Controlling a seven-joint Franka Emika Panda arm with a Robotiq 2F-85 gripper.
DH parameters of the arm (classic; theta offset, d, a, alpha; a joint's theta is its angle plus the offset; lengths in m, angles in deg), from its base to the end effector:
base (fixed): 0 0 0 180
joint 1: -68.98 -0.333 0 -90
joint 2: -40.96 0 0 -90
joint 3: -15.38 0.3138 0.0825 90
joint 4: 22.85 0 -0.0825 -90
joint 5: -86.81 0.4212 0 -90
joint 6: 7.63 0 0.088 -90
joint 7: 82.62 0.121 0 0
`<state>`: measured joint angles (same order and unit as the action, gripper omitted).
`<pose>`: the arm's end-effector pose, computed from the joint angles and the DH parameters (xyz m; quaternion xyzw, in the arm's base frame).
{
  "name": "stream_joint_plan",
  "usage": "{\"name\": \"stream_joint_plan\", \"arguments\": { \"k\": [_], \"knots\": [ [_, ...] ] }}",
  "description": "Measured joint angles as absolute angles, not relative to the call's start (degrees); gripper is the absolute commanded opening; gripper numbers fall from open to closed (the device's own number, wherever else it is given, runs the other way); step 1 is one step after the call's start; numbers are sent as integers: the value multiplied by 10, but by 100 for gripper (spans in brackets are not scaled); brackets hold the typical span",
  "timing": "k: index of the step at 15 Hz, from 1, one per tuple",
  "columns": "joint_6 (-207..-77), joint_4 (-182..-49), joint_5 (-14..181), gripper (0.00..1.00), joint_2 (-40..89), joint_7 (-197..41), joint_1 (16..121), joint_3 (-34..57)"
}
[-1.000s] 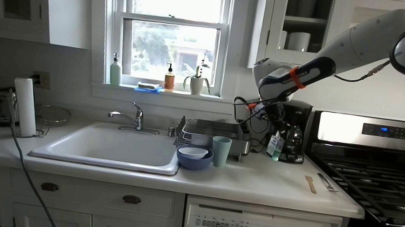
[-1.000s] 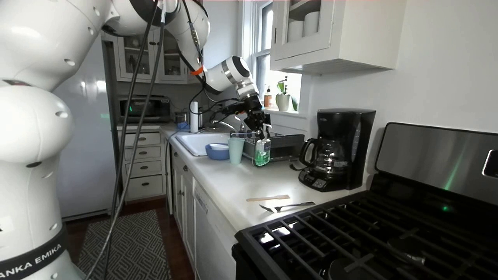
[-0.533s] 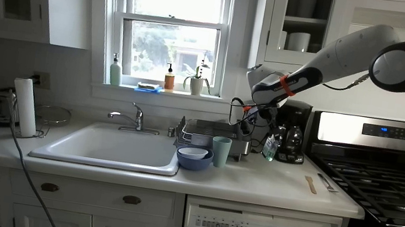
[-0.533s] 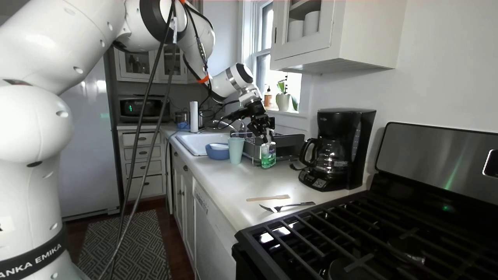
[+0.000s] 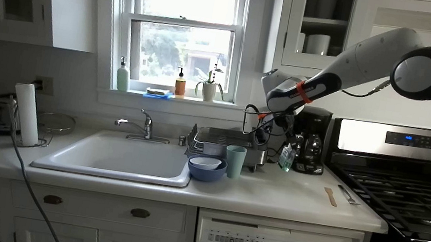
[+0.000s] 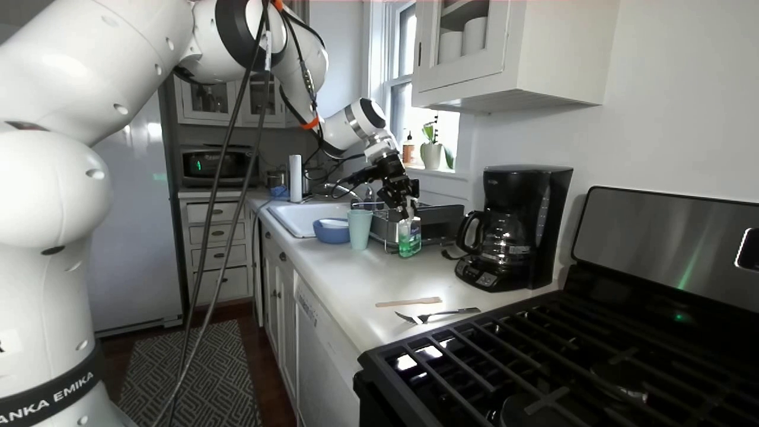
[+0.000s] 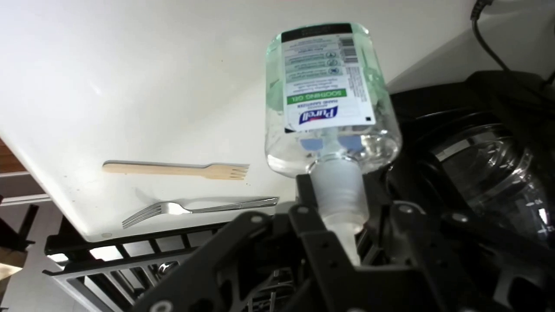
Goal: Shift the clear bottle to the left
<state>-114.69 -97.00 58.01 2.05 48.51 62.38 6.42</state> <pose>0.7601 -0.0494 0.3258 0.4669 -0.8369 0.2338 0.1643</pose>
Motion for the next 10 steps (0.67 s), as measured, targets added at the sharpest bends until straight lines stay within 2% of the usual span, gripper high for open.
{"name": "stream_joint_plan", "arguments": {
  "k": [5,10],
  "knots": [
    [-1141,-915,578,8,-18,470,614,59],
    [-1075,-810,578,8,-80,443,607,43]
  ]
}}
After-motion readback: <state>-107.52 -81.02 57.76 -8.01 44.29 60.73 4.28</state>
